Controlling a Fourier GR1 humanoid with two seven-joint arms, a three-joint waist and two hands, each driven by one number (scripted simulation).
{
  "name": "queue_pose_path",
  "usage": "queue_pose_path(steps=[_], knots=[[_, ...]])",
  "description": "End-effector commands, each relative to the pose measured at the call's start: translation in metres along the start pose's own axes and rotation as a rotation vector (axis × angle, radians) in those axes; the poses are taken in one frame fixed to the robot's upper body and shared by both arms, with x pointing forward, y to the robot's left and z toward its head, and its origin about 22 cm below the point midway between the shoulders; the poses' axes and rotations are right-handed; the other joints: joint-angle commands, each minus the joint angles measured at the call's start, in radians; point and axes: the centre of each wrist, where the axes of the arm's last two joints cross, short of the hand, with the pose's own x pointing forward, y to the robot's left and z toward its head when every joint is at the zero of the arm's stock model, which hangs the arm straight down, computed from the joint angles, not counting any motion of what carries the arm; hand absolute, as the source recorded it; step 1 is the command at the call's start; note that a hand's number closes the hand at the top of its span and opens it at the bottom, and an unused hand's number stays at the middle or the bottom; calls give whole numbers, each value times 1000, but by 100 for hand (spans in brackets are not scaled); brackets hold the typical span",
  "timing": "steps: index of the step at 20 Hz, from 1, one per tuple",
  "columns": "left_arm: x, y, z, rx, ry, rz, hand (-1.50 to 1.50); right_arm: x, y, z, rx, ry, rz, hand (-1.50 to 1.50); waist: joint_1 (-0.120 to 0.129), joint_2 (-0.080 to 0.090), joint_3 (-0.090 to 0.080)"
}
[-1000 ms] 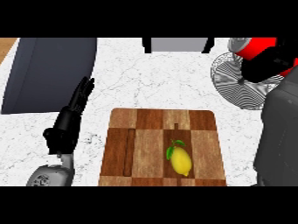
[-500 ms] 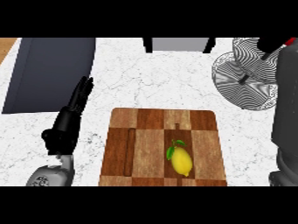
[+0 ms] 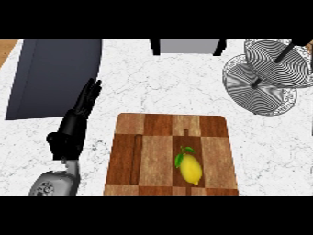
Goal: Pick the can from the cutting board and place it in the tiered basket
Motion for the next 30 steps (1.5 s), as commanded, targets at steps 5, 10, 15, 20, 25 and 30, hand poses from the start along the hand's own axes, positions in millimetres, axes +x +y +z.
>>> queue_pose_path(steps=[5, 10, 15, 20, 25, 30], knots=[[-10, 2, 1, 23, 6, -9, 0, -38, 34, -33, 98, 149, -293, -150, 0, 4, -1], [-2, -7, -3, 20, 0, 6, 0, -46, 37, -33, 48, 126, -466, -150, -4, 1, -1], [-18, 10, 7, 43, 13, -17, 0, -66, 11, -31, -90, 186, -665, -150, -9, -1, -1], [-11, 27, -2, 55, 19, -24, 0, -120, -19, -23, -166, 335, -726, -150, -27, -6, -2], [-12, 1, 8, 80, 23, -29, 0, -187, -19, 12, -223, 402, -869, -150, -49, -13, -1], [-15, 18, 13, 80, 58, -19, 0, -269, -11, 62, -222, 390, -885, -150, -65, -16, 0]])
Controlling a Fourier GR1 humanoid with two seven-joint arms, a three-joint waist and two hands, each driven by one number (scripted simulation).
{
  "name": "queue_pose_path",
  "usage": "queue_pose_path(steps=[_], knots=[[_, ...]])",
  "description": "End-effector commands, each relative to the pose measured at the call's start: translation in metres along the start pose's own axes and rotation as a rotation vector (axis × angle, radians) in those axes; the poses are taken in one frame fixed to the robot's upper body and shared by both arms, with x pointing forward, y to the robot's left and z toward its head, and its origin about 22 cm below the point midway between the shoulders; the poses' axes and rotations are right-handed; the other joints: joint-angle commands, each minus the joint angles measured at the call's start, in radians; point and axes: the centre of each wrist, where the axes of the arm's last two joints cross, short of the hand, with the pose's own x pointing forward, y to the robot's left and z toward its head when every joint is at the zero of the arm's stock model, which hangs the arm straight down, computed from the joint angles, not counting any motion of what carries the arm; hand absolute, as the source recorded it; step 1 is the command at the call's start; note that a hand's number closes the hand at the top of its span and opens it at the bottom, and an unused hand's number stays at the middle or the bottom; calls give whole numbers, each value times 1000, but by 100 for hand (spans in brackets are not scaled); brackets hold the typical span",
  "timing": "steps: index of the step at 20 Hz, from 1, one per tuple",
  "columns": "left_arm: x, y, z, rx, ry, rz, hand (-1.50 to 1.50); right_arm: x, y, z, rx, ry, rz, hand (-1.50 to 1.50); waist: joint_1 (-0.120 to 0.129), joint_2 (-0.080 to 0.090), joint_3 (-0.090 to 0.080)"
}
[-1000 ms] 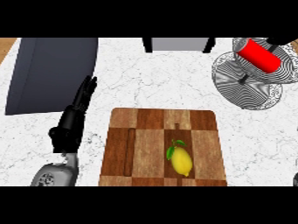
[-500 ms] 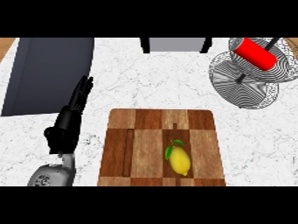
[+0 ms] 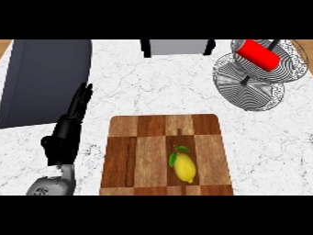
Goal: Pick the can from the cutting board and place it in the tiered basket
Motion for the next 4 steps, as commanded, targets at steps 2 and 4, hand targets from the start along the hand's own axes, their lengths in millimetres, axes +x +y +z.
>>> queue_pose_path(steps=[2, 4], knots=[[-2, 14, 5, 28, 7, -14, 0, -57, -79, 15, -24, -24, -23, -150, -4, 1, 0], [-3, 3, -5, 41, 7, 1, 0, -73, -97, 22, 16, -23, -56, -150, -7, 3, -1]])
